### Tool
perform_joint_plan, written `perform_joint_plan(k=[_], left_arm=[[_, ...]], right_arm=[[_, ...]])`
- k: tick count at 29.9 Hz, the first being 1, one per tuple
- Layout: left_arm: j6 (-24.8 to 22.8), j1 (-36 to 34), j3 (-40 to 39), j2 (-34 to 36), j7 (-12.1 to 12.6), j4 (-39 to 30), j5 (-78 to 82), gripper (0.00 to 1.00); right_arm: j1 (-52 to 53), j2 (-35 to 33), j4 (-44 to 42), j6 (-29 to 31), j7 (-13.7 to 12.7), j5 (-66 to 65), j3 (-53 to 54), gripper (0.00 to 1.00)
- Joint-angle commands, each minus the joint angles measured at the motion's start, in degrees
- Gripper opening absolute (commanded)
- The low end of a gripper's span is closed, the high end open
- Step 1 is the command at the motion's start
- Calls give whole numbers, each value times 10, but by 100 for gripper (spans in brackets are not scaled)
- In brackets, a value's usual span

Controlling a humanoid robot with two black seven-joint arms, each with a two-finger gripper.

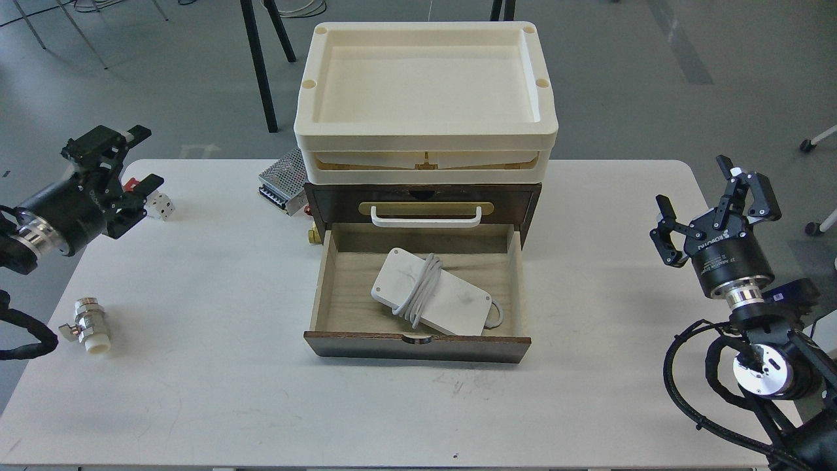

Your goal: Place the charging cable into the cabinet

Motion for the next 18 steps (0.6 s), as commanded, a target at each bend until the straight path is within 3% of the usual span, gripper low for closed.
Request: perform_joint_plan(k=[1,8,13,18], left_arm=[[-12,1,-1,-29,0,31,-69,90],[-49,1,-28,-120,0,128,-164,90],[-104,17,-64,-151,0,176,-168,92],[-104,31,-83,-174,0,204,-167,94]], right_arm=[[1,0,0,0,0,0,-1,100],[1,0,1,-1,0,0,1,100],[0,0,1,-1,0,0,3,99],[1,0,0,-1,0,0,4,99]])
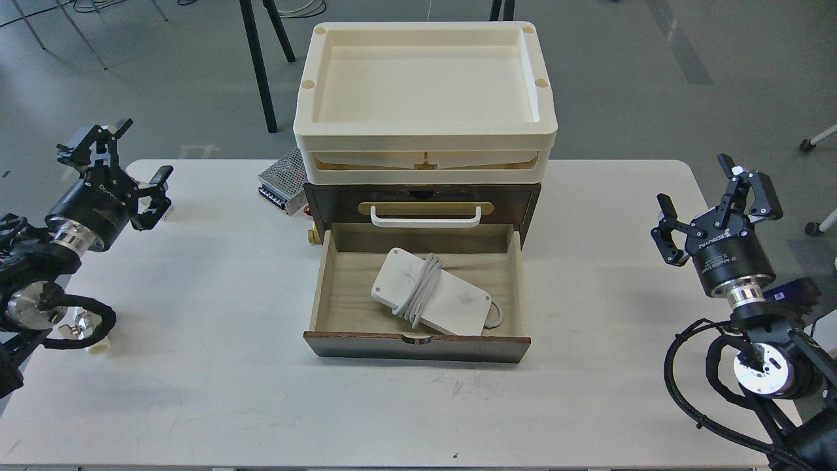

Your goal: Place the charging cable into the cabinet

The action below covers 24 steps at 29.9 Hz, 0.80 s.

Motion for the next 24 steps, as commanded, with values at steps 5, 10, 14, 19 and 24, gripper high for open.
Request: perform_joint_plan(k=[5,10,14,19,24], left_arm=[[-2,9,-9,-39,0,51,3,94],[-2,9,-9,-47,0,59,3,97],[-2,10,-8,-49,0,65,4,97],[-2,10,-8,-49,0,69,4,98],[-2,10,-8,-49,0,69,4,99]], right_arm=[[0,0,0,-1,0,0,2,99],[0,0,-1,-1,0,0,2,100],[0,0,-1,-1,0,0,2,100],[0,0,0,-1,0,0,2,99],[0,0,-1,-1,0,0,2,99]])
